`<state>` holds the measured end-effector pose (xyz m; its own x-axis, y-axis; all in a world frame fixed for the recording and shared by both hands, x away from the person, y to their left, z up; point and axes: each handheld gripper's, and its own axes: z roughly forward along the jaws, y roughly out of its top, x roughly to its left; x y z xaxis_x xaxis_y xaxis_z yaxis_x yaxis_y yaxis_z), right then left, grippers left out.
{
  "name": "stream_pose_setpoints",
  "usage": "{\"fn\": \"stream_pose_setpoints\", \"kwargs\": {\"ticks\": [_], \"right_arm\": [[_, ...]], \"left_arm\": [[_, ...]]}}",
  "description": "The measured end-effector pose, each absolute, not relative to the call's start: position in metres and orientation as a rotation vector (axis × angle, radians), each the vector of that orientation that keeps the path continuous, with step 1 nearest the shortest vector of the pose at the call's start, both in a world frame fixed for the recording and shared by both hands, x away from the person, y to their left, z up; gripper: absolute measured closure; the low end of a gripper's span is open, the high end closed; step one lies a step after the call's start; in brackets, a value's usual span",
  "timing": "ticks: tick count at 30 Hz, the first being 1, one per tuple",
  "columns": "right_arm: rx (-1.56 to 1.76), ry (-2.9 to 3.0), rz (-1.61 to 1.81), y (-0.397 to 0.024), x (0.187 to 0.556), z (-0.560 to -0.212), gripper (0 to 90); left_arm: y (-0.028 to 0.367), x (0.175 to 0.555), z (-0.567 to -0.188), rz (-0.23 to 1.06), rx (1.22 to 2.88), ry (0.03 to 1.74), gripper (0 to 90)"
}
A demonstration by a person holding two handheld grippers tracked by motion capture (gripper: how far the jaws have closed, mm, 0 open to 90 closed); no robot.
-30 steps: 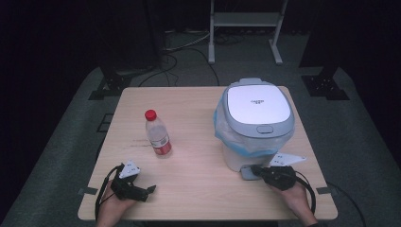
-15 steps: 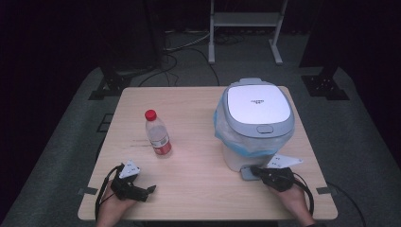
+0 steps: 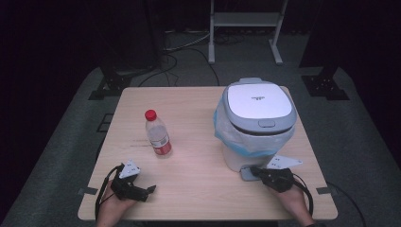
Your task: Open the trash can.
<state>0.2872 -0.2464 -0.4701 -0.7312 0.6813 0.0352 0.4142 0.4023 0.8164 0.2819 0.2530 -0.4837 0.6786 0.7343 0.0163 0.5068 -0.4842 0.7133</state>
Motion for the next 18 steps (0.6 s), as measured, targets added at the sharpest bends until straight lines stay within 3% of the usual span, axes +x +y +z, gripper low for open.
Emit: {"fn": "stream_pose_setpoints", "kwargs": {"ticks": [18], "right_arm": [[0.942,2.344,1.274,-0.2483,0.2859,-0.4800,90.0]], "left_arm": [[0.2529,0.2819,-0.4838,0.421,2.189,0.949,0.0]]}}
